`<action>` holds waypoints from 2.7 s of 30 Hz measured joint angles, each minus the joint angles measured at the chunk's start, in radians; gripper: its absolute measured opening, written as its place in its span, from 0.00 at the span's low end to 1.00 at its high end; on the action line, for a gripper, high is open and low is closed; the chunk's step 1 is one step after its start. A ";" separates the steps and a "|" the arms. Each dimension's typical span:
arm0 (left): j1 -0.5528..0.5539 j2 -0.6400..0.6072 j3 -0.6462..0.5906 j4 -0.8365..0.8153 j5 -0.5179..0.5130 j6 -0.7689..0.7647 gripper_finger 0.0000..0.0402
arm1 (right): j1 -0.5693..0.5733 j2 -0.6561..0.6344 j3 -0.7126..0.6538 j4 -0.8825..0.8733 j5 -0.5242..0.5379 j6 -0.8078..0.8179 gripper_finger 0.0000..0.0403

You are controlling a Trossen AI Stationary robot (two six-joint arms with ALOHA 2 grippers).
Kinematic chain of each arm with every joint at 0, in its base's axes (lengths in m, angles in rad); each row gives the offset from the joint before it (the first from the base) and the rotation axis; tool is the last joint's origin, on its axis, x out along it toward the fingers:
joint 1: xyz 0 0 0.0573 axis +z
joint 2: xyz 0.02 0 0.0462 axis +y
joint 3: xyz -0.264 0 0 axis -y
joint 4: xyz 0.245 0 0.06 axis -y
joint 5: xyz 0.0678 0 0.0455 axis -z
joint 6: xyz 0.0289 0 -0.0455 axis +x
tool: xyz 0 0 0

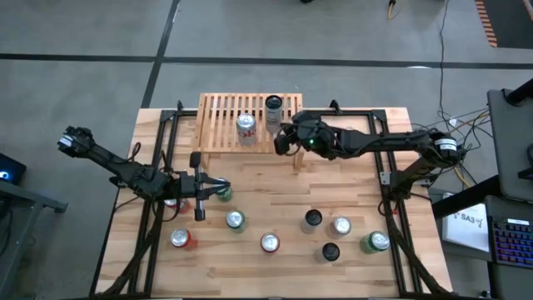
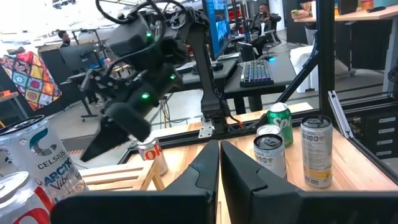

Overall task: Place canned beverage on shelf
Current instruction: Put the top blue soda can on the shelf, then put the left green soda can on the shelf

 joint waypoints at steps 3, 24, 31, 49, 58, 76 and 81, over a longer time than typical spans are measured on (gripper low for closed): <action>0.000 0.000 0.000 -0.001 0.000 0.000 0.00 | 0.034 0.000 0.000 -0.007 0.001 0.021 0.02; 0.000 0.000 0.000 -0.009 0.000 0.014 0.00 | 0.019 0.091 0.000 0.276 0.102 -0.137 0.02; 0.000 0.000 0.000 -0.016 0.000 0.016 0.00 | 0.019 0.086 0.000 0.276 0.112 -0.135 0.02; 0.000 0.000 0.000 -0.015 0.000 0.020 0.00 | -0.014 0.087 0.000 0.299 0.051 -0.139 0.02; 0.000 0.000 0.000 -0.016 0.000 0.024 0.00 | -0.014 0.092 0.000 0.299 0.062 -0.151 0.02; 0.000 0.000 0.000 -0.025 0.000 0.024 0.00 | 0.132 0.077 0.006 0.267 0.000 -0.124 0.02; 0.000 0.000 0.000 -0.025 0.000 0.023 0.00 | 0.201 0.076 0.093 0.133 -0.054 -0.100 0.02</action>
